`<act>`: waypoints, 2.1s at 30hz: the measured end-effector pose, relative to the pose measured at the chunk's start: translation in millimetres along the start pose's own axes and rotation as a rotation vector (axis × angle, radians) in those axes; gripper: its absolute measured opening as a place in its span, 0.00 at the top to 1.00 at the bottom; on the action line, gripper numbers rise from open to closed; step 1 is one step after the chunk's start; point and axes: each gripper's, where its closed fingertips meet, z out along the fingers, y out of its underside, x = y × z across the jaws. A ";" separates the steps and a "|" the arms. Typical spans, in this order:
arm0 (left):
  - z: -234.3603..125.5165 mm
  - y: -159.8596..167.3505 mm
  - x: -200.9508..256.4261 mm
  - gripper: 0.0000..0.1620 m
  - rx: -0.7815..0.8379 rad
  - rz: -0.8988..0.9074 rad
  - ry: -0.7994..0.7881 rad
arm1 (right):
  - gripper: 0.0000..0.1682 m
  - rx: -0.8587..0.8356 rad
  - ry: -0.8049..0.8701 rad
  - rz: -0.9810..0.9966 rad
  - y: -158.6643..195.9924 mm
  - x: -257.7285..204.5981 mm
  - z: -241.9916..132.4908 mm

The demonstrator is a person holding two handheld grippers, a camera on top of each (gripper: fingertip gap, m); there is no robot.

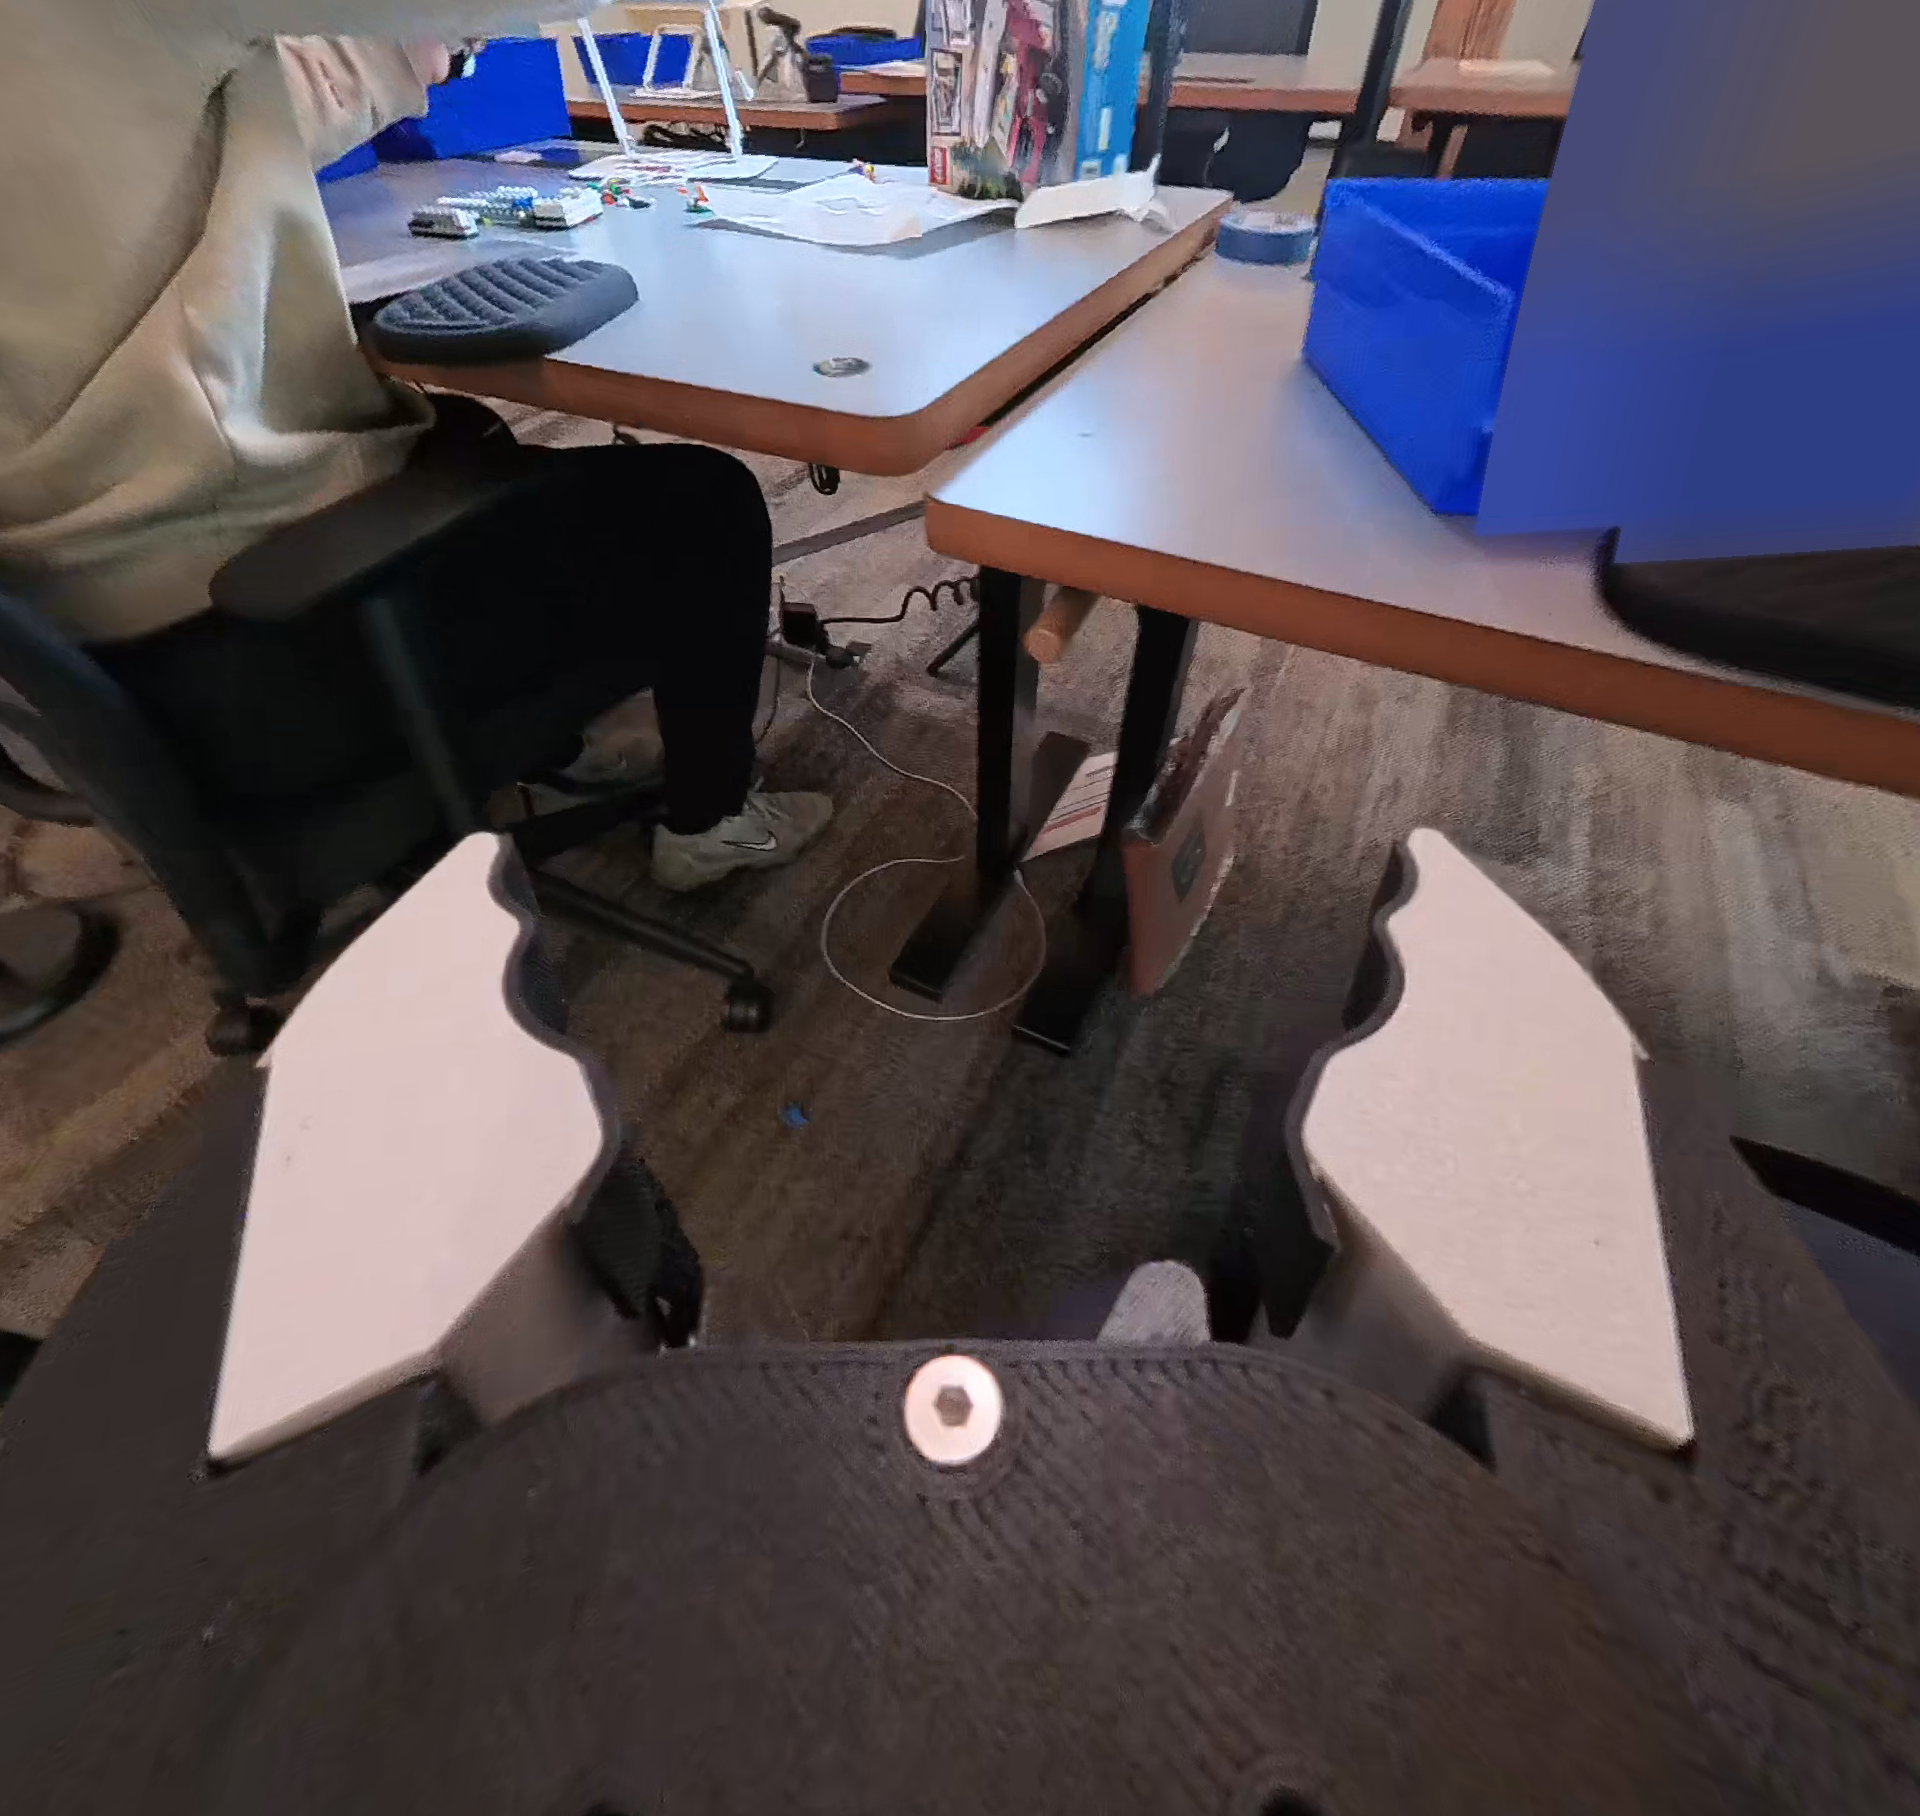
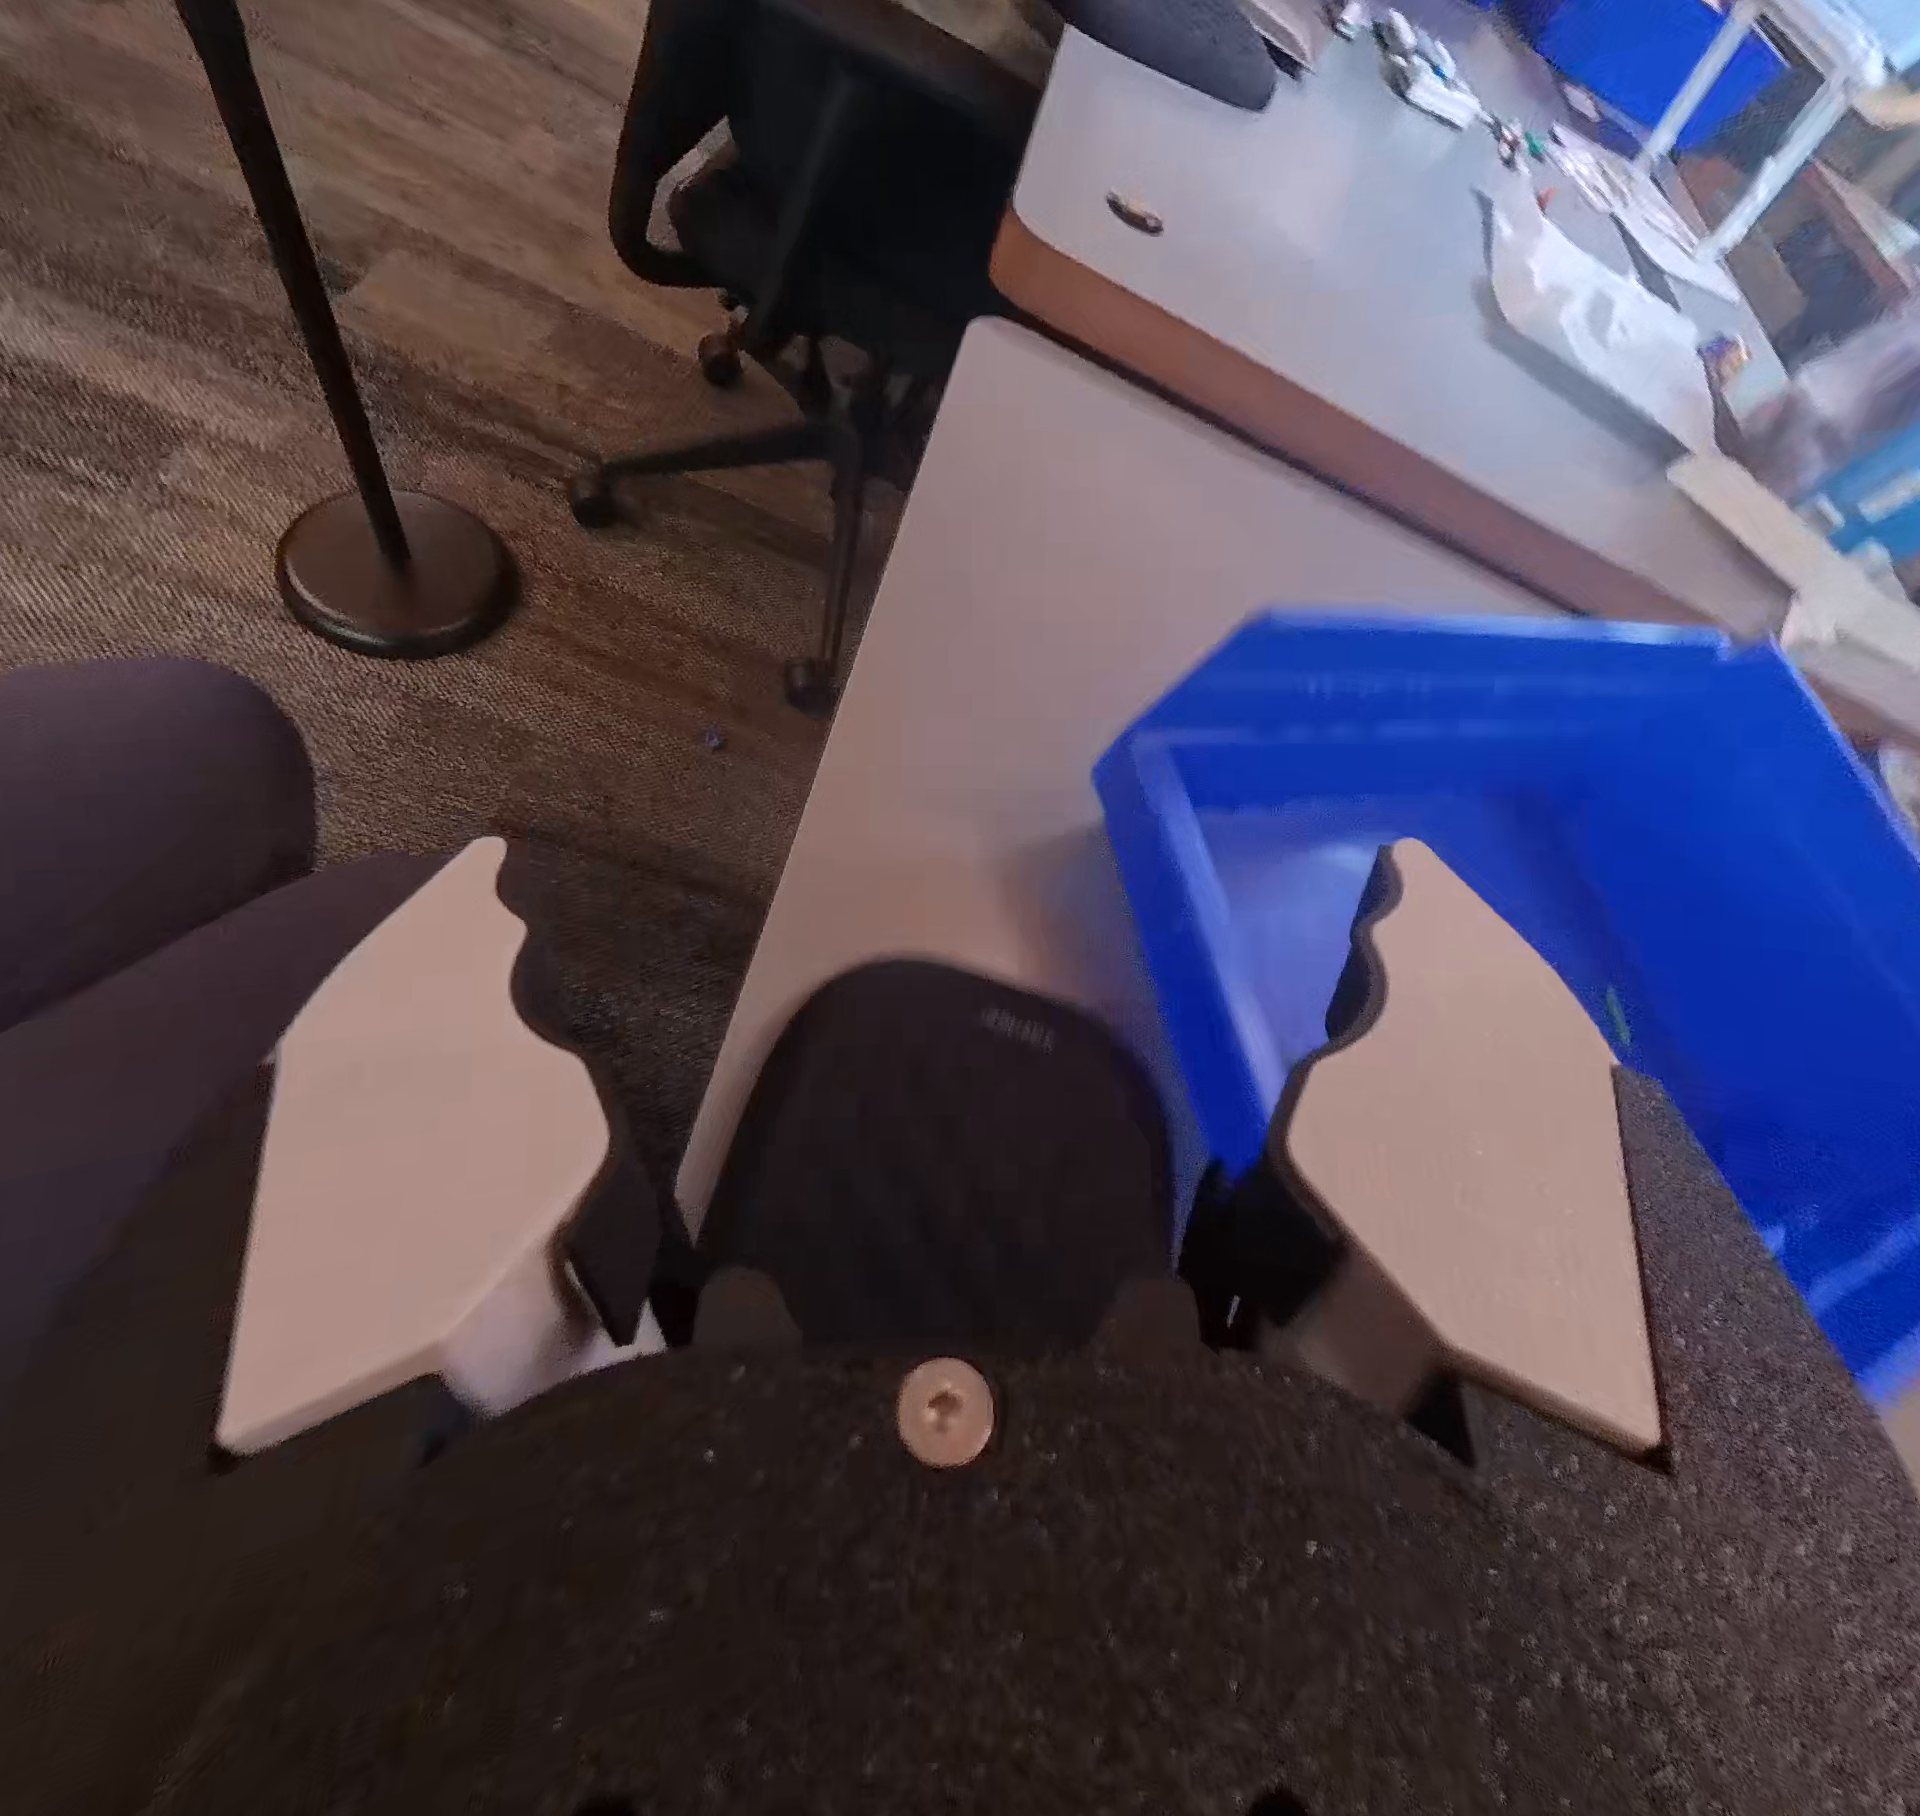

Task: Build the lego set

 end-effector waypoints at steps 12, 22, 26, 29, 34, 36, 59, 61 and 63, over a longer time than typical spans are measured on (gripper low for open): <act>14.0 -112.0 -91.6 0.10 -0.105 0.011 -0.261 | 0.12 -0.001 -0.210 -0.047 -145.7 36.8 82.9; -176.4 -246.7 -143.1 0.10 -0.101 -0.251 -0.726 | 0.21 0.261 -0.485 0.034 -373.9 0.1 60.5; -277.1 -253.8 -154.1 0.10 -0.038 -0.326 -0.997 | 0.25 0.577 -0.852 -0.082 -504.6 -100.4 39.8; -347.5 -242.6 -153.3 0.10 0.010 -0.403 -1.165 | 0.33 0.948 -1.199 -0.226 -589.1 -185.6 -25.7; -459.9 -225.1 -134.2 0.10 0.130 -0.468 -1.453 | 0.38 1.029 -1.743 -0.404 -635.7 -318.1 -84.7; -501.7 -218.9 -111.2 0.10 0.151 -0.484 -1.580 | 0.38 0.990 -1.927 -0.380 -645.3 -363.2 -100.8; -819.5 -167.3 312.5 0.36 -0.061 -0.766 -3.110 | 0.84 0.688 -2.961 -1.187 -570.8 -927.5 -453.5; -808.2 -172.1 357.2 0.61 -0.076 -0.803 -3.231 | 0.68 0.773 -3.036 -1.259 -539.6 -943.6 -523.8; -795.0 -175.6 407.7 0.86 -0.100 -0.797 -3.383 | 0.58 0.825 -3.114 -1.304 -506.5 -946.9 -589.1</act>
